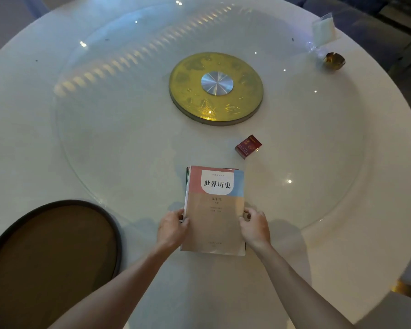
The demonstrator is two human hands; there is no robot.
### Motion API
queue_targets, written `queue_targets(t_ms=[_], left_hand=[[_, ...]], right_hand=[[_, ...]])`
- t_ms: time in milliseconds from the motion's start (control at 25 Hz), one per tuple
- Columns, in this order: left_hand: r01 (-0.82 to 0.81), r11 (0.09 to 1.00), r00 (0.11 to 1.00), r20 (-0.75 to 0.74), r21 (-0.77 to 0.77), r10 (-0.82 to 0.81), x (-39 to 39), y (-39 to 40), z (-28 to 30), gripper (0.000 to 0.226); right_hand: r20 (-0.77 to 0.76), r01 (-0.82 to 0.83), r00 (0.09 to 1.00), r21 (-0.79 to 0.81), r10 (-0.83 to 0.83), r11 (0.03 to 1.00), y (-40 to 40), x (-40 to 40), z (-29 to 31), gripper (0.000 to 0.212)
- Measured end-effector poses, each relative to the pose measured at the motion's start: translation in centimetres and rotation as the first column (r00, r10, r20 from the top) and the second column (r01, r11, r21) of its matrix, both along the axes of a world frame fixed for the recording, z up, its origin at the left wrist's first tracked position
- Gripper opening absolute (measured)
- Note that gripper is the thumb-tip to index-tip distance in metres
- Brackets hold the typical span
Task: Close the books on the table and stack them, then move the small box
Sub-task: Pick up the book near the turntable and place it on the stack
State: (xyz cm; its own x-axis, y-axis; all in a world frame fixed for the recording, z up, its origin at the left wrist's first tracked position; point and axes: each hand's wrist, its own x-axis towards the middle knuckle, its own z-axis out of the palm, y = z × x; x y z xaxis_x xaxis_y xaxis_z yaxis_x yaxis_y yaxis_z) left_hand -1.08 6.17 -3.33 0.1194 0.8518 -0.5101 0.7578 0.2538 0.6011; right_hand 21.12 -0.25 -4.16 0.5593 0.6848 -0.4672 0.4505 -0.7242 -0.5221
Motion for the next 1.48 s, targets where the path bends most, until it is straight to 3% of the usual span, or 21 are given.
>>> queue_targets(t_ms=[400,600,1000,1160,1480], left_hand=[[-0.099,0.994,0.983,0.153,-0.053,0.106,-0.5,-0.3,-0.1,0.031],[-0.126,0.988,0.990,0.047,-0.094,0.131,0.3,-1.4,-0.7,0.024],[-0.250,0.941,0.955,0.104,-0.228,0.279,0.4,-1.0,-1.6,0.027],[-0.295,0.930,0.941,0.100,-0.221,0.322,1.1,-1.0,-1.4,0.025],[-0.380,0.902,0.911,0.089,-0.205,0.404,2.0,1.3,-1.7,0.023]], right_hand=[[-0.146,-0.022,0.989,0.046,0.028,0.999,0.7,0.8,0.3,0.018],[-0.156,0.119,0.980,-0.010,-0.119,0.993,-0.5,0.1,-0.2,0.033],[-0.199,0.069,0.977,-0.023,-0.072,0.997,-1.2,0.9,-0.8,0.025],[-0.245,0.140,0.960,-0.007,-0.138,0.990,-0.8,0.8,-0.9,0.029],[-0.241,0.093,0.967,0.025,-0.084,0.995,2.8,1.9,-0.6,0.027]])
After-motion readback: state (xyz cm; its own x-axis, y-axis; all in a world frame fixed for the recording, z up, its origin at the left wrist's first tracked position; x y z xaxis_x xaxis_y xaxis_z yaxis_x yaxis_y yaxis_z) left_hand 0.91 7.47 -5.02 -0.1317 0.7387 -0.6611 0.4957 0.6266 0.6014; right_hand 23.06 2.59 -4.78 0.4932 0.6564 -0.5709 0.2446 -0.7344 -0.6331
